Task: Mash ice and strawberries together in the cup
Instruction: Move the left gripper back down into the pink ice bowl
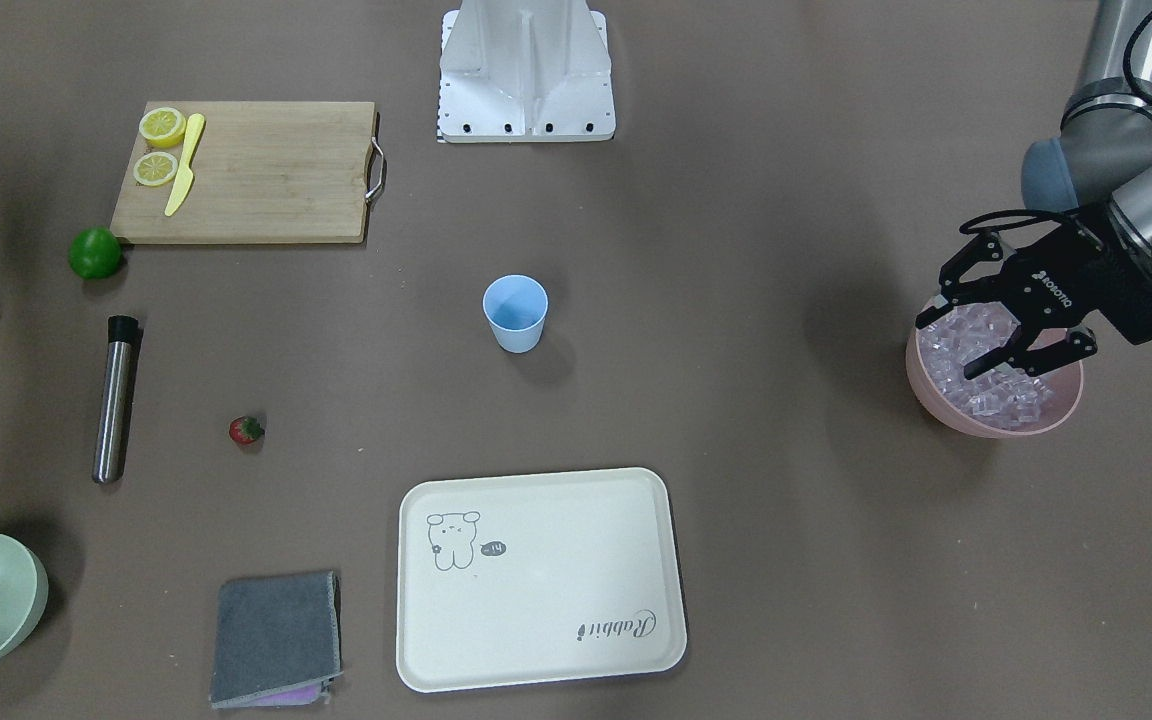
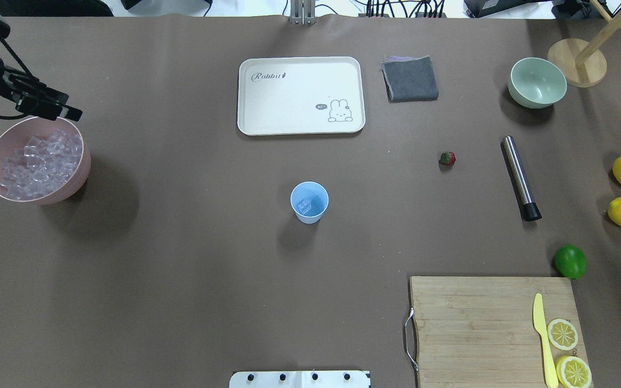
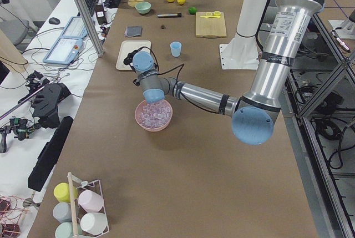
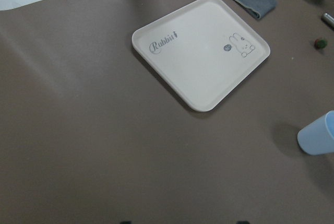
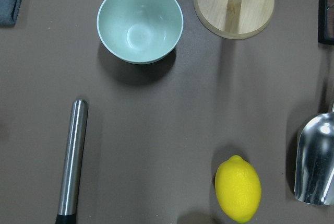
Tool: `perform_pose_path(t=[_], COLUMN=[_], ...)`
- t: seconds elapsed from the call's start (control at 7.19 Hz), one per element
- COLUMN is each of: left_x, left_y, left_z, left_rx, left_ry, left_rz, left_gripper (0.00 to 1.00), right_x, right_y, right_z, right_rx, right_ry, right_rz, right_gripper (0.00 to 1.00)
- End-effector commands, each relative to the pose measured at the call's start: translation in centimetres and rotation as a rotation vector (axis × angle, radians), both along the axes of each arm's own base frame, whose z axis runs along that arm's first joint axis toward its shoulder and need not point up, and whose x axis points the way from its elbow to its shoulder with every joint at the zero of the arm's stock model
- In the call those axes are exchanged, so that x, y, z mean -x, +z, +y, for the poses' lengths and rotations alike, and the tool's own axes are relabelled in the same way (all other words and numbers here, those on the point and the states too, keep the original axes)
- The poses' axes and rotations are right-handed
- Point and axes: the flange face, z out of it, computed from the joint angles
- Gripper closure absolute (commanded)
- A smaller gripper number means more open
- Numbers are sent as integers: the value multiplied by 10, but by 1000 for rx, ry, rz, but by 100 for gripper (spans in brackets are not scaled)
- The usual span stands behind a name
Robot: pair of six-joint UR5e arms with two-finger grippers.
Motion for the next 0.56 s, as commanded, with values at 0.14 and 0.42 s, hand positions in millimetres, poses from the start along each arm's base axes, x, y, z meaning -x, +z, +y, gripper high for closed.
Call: perform_pose_path(t=[0.14, 0.42], left_x=[8, 7], left_y=[68, 94], left_z=[20, 21], left_rx=[25, 39], left_ry=[19, 5], left_rz=[-68, -106], left_gripper=[33, 40], right_x=[1, 1], right_y=[3, 3], right_z=[1, 4], right_rx=[5, 7], right_ry=[-2, -4], right_rz=[-1, -1], right_gripper=[0, 0])
